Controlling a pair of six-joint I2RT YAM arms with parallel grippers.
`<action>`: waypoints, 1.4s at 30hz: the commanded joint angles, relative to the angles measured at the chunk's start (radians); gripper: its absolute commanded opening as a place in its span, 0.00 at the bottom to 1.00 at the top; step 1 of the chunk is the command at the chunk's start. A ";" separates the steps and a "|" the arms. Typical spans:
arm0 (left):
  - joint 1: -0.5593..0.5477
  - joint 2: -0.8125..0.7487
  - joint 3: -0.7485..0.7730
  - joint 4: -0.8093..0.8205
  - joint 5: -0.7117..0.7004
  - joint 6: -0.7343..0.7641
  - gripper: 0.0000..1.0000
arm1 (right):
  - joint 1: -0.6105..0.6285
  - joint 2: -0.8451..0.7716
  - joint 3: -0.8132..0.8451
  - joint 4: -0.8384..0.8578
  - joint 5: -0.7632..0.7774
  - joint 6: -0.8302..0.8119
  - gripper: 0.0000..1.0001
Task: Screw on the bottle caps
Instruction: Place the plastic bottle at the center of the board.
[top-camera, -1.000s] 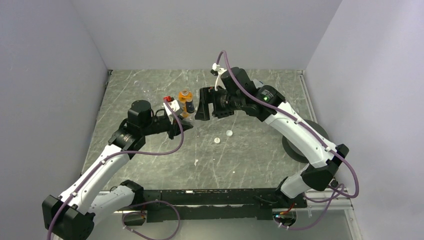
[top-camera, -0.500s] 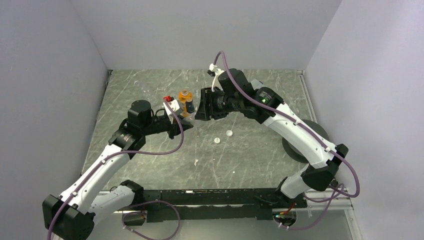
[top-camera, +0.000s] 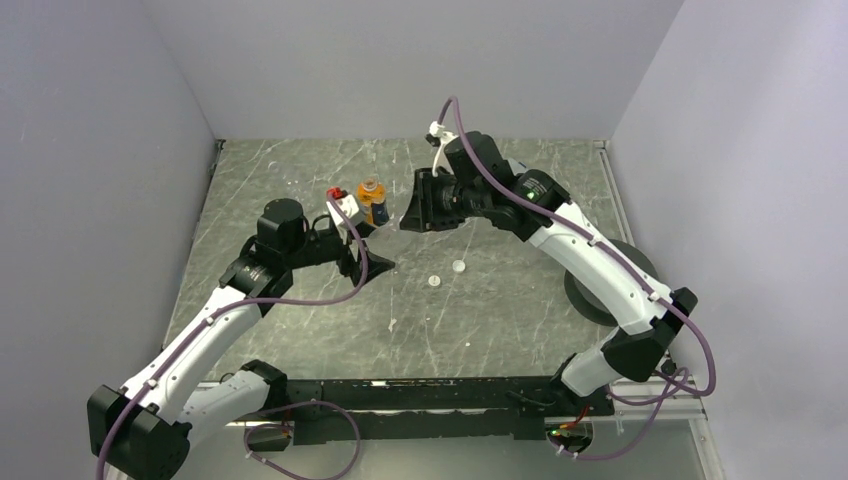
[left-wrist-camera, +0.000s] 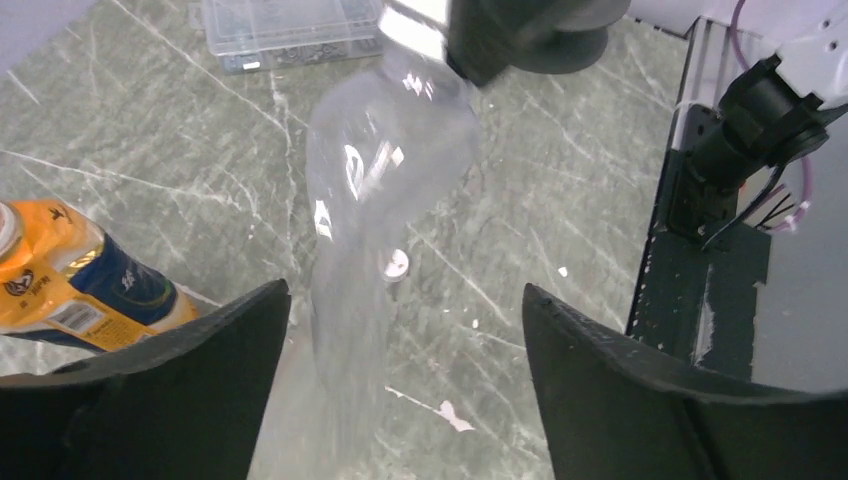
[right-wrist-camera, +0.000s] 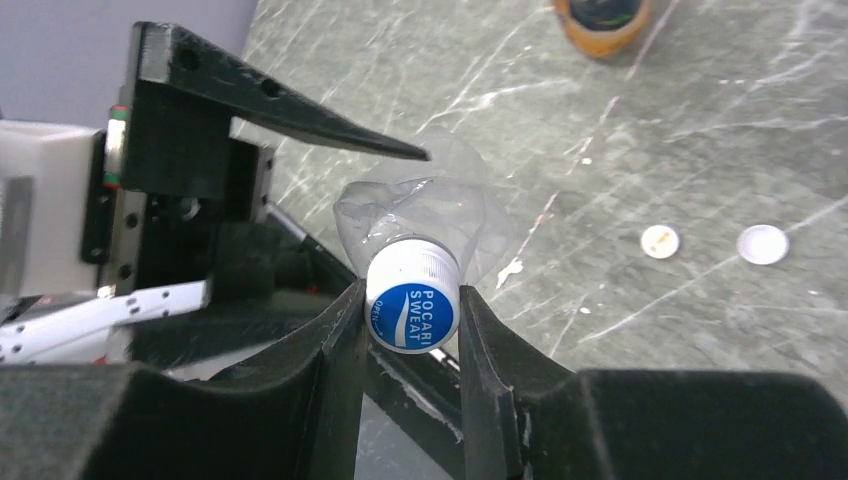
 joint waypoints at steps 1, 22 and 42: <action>0.000 -0.006 0.013 0.021 -0.023 -0.051 0.99 | -0.063 -0.052 -0.015 -0.010 0.051 -0.028 0.10; -0.001 -0.015 0.037 -0.040 -0.251 -0.127 1.00 | -0.409 -0.024 -0.204 0.007 0.364 -0.173 0.09; 0.001 -0.033 0.016 -0.039 -0.317 -0.130 1.00 | -0.461 0.095 -0.231 0.046 0.343 -0.190 0.18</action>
